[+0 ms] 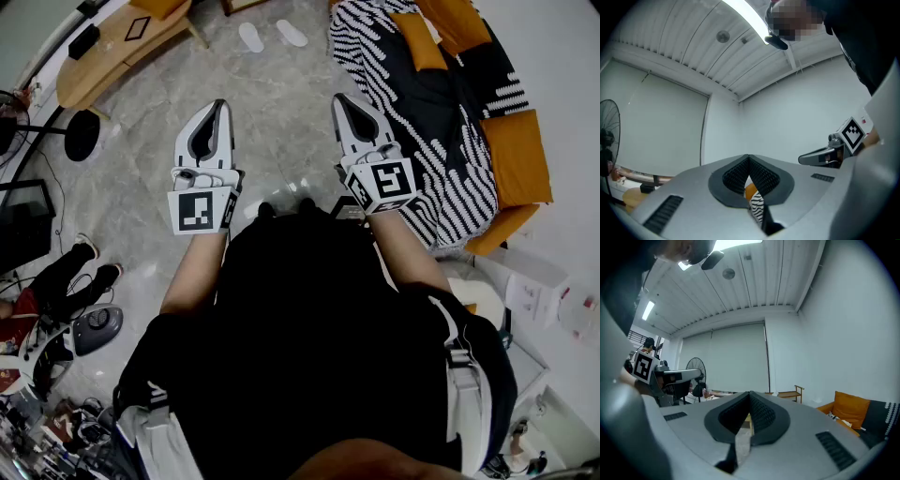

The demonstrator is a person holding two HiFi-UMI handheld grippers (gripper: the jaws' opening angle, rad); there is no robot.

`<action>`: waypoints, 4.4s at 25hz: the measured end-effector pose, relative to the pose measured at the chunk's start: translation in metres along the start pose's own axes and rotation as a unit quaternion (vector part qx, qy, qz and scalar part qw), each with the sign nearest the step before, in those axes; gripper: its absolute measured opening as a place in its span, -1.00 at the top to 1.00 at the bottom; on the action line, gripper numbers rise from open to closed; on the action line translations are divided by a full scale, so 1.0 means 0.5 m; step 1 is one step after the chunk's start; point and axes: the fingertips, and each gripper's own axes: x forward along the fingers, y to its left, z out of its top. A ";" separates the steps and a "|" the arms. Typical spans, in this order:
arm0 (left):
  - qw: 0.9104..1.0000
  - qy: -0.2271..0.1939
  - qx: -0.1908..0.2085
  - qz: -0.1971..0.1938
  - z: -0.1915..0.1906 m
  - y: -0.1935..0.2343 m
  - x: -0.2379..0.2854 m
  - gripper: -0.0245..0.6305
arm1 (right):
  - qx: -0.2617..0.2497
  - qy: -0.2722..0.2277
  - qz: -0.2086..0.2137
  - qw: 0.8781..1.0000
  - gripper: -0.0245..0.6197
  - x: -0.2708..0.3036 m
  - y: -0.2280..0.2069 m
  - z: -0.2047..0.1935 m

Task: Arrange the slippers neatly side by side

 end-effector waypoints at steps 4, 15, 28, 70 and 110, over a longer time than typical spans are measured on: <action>1.000 0.010 -0.009 -0.011 -0.010 -0.025 0.017 0.88 | 0.004 -0.001 0.002 1.000 0.83 -0.020 -0.021 -0.004; 0.997 0.008 -0.045 -0.070 0.005 -0.123 0.022 0.88 | 0.089 -0.041 0.015 0.995 0.83 -0.084 -0.112 -0.018; 0.983 0.061 -0.108 -0.138 -0.094 -0.238 0.015 0.88 | 0.131 -0.023 -0.012 0.991 0.83 -0.139 -0.222 -0.062; 0.975 0.054 -0.212 -0.041 -0.358 0.367 0.646 0.88 | 0.104 0.064 0.068 0.990 0.83 0.649 -0.362 -0.067; 0.962 0.153 -0.221 -0.039 -0.707 0.880 1.262 0.88 | 0.074 0.138 0.075 0.985 0.83 1.549 -0.669 -0.200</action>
